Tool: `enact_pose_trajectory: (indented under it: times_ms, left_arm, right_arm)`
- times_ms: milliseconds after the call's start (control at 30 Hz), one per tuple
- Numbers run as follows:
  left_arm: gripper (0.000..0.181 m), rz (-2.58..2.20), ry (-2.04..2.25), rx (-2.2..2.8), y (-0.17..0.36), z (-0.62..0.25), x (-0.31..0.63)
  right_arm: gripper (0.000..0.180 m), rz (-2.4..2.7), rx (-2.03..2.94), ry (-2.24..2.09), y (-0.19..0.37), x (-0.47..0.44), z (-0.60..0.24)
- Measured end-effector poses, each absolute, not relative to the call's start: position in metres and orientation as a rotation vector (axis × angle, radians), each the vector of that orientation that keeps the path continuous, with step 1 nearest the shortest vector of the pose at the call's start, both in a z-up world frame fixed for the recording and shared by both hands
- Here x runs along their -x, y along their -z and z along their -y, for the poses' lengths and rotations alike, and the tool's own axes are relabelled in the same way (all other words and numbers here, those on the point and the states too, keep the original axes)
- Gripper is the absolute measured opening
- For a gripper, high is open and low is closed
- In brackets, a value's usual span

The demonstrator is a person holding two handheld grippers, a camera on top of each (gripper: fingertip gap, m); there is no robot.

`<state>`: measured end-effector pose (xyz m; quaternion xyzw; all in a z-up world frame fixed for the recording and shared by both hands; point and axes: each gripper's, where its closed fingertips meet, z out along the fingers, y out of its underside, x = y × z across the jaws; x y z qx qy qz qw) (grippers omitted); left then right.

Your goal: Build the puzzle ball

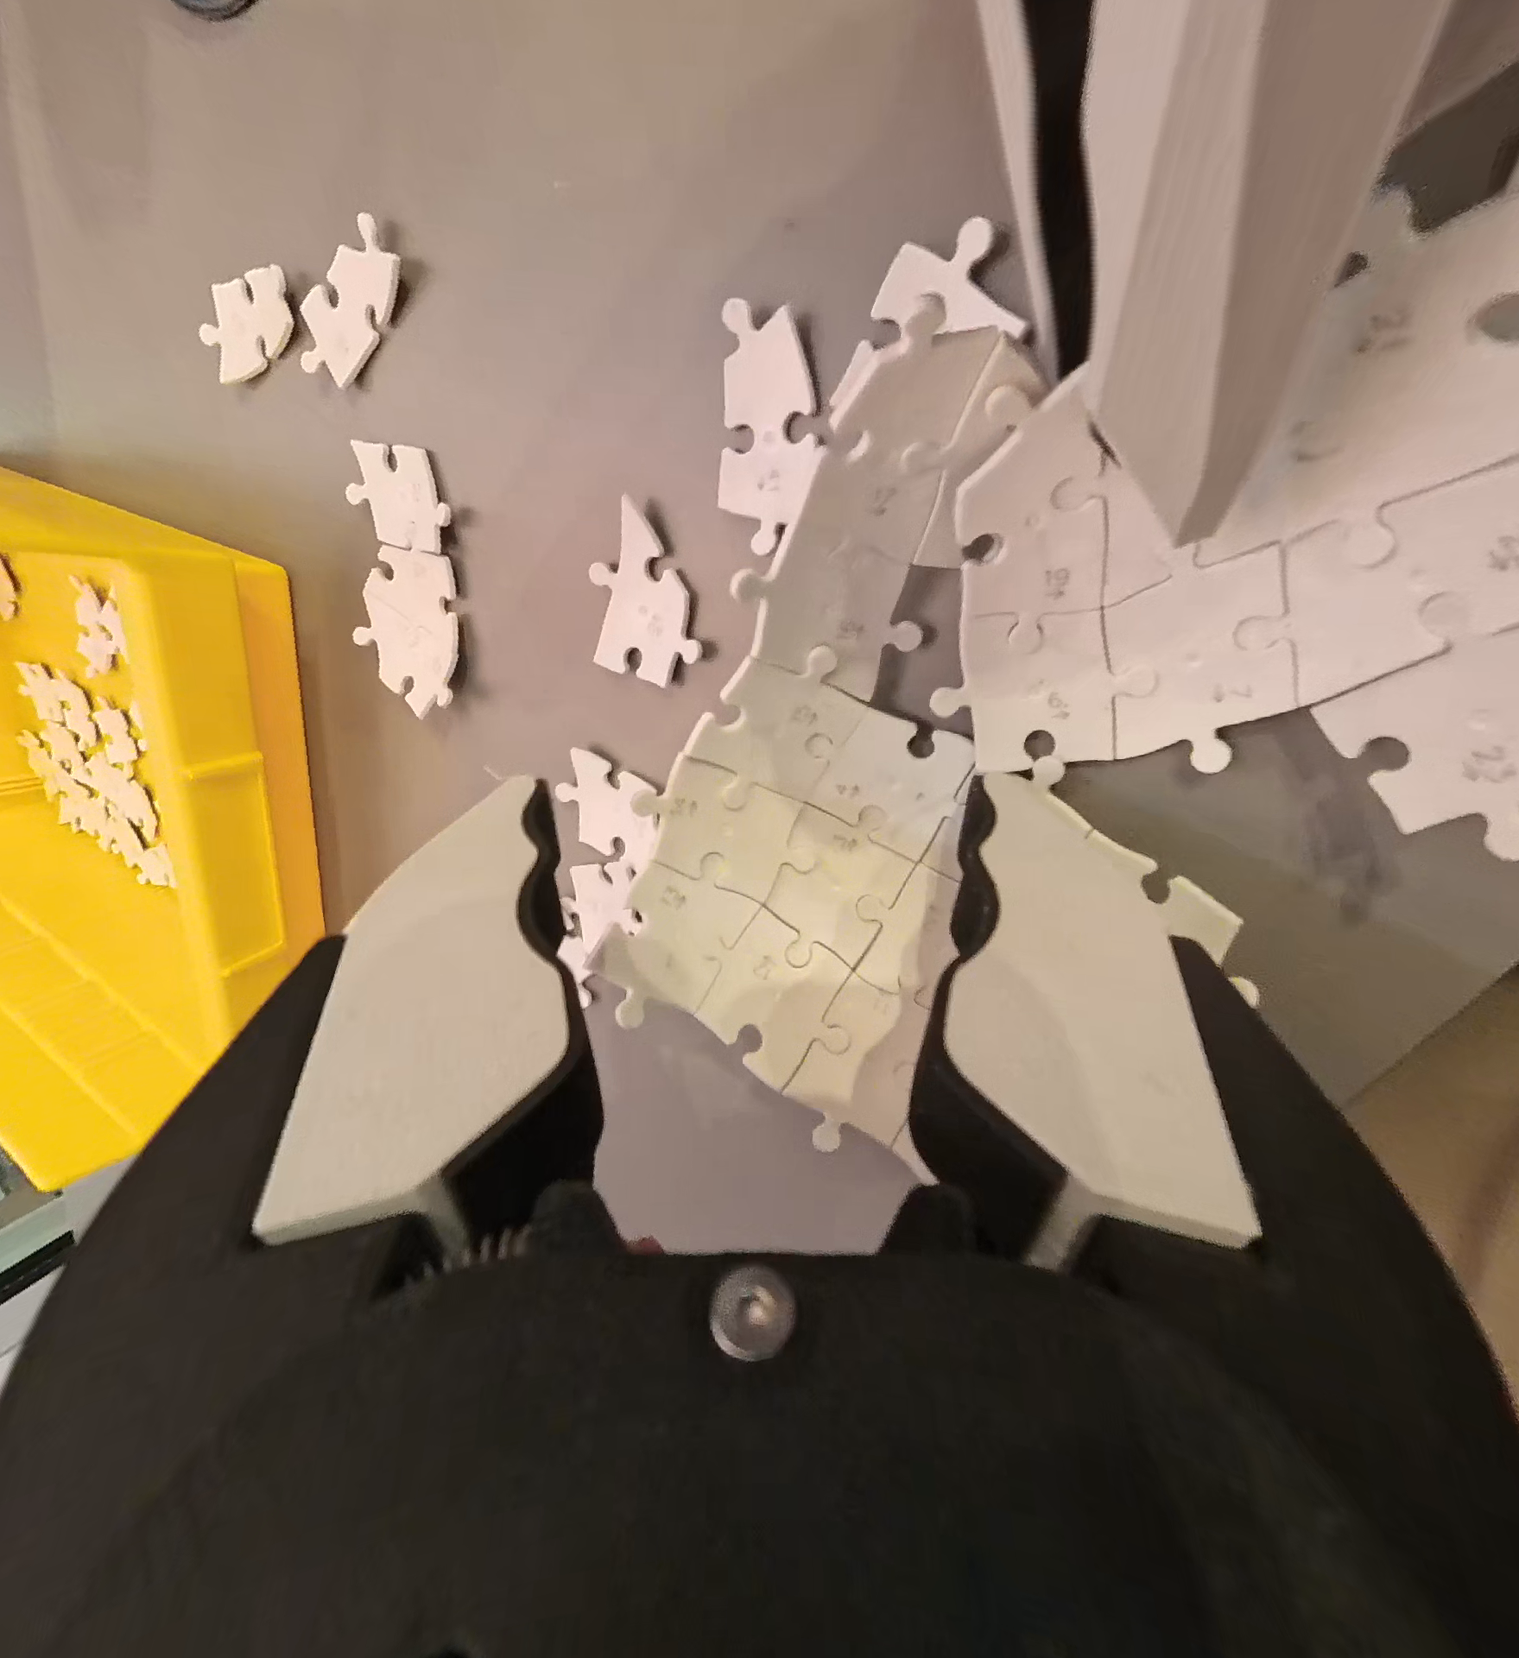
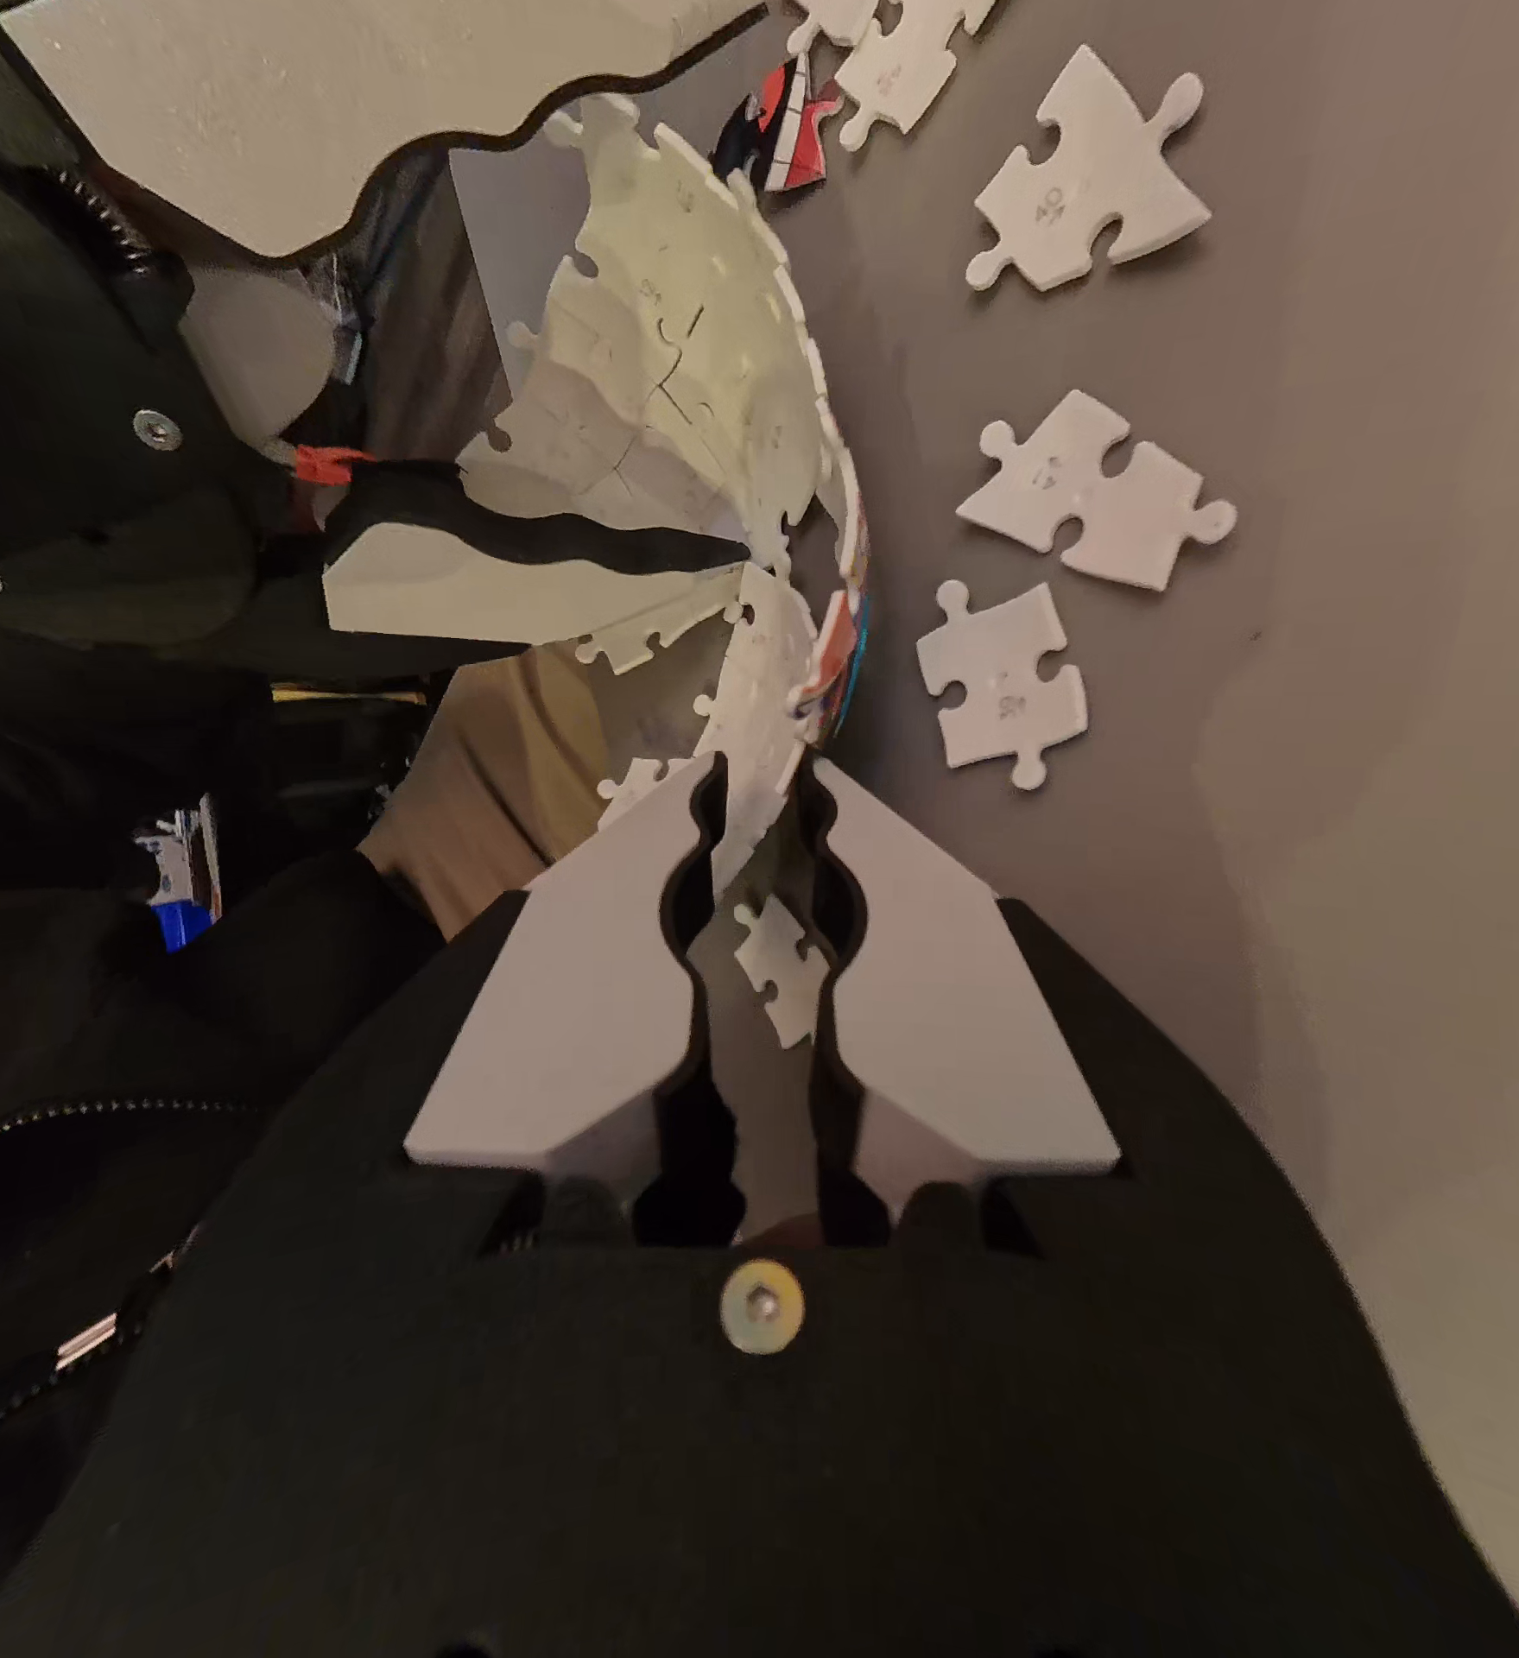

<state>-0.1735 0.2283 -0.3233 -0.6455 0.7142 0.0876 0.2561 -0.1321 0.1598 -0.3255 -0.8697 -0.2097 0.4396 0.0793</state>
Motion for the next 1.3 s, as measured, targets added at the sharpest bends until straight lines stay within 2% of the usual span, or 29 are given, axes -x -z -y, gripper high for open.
enact_pose_trajectory:
  times_ms: [133, 633, 1033, 1167, 1300]
  left_arm:
    - [0.087, -1.884, -0.220, 1.777, 0.323, -0.230, 0.175]
    - [0.086, -1.692, -0.186, 1.865, 0.322, -0.235, 0.173]
    - [0.085, -1.659, -0.258, 1.831, 0.319, -0.234, 0.172]
    - [0.085, -1.655, -0.275, 1.821, 0.318, -0.234, 0.170]
    - [0.085, -1.649, -0.285, 1.819, 0.318, -0.234, 0.169]
  right_arm:
    - [0.016, 0.563, 2.579, -1.288, 0.325, 0.134, -0.156]
    - [0.009, 0.445, 2.540, -1.289, 0.331, 0.138, -0.154]
    - [0.020, 0.411, 2.500, -1.264, 0.327, 0.142, -0.158]
    - [0.029, 0.436, 2.485, -1.174, 0.326, 0.135, -0.159]
    - [0.029, 0.521, 2.463, -1.032, 0.319, 0.128, -0.161]
